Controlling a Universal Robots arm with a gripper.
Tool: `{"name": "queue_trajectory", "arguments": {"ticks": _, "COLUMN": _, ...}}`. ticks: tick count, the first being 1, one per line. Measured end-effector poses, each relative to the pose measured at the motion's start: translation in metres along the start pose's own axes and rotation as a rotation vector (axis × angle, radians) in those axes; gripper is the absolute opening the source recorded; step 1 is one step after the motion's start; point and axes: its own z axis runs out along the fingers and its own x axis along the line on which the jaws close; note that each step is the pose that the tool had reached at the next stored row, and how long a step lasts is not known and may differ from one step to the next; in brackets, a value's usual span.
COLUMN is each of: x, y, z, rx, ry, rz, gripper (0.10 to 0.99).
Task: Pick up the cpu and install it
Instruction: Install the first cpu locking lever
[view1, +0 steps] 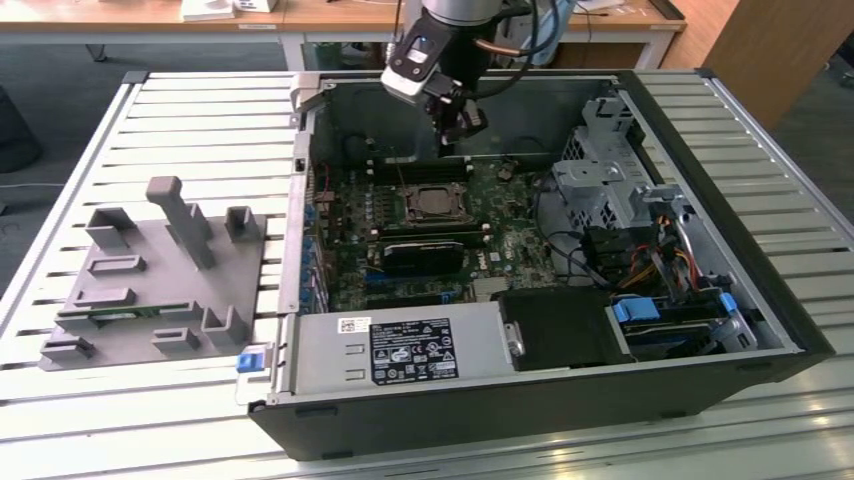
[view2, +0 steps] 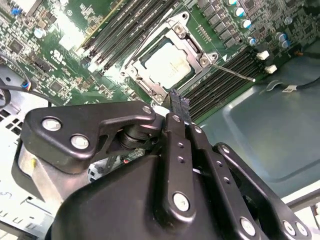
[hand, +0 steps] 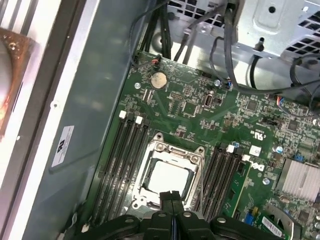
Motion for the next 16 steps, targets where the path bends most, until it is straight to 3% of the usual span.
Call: {"name": "queue_trajectory", "arguments": {"ticks": 16, "x": 0.0, "y": 0.0, "z": 0.0, "rx": 0.002, "ry": -0.0003, "rz": -0.128, "gripper": 0.106}}
